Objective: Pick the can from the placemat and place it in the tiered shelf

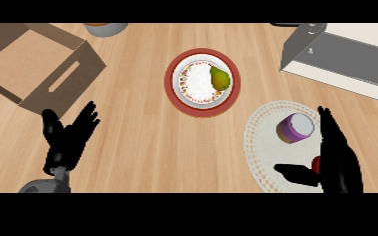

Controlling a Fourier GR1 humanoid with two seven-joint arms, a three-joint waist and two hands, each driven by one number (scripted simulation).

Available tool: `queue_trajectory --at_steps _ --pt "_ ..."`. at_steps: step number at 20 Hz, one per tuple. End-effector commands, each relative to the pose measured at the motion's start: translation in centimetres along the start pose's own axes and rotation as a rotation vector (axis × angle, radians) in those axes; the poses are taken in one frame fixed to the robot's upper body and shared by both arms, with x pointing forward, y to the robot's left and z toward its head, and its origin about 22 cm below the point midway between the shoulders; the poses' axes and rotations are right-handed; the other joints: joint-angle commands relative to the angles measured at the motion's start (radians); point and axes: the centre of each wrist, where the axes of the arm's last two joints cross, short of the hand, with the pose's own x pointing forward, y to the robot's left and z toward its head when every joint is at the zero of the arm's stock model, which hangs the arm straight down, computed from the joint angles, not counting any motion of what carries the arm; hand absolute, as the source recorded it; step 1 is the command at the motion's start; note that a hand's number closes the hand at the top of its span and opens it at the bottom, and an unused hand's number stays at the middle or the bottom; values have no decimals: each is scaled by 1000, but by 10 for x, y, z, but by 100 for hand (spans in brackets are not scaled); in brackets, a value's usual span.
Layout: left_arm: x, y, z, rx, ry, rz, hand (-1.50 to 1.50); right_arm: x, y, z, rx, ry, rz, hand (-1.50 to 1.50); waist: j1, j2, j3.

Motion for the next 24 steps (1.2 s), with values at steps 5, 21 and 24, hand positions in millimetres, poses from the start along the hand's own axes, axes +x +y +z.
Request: queue_trajectory --at_steps 5,21,24 --pt "-1 8 -2 21 -4 -8 0 -24 1 -31 -33 57 66 -150 0 0 0" --pt "6 2 3 5 -9 -4 0 -5 46 -61 54 -65 103 150 5 0 0" --pt "6 16 -1 -12 4 6 0 -19 58 -56 133 -153 268 150 6 1 0"
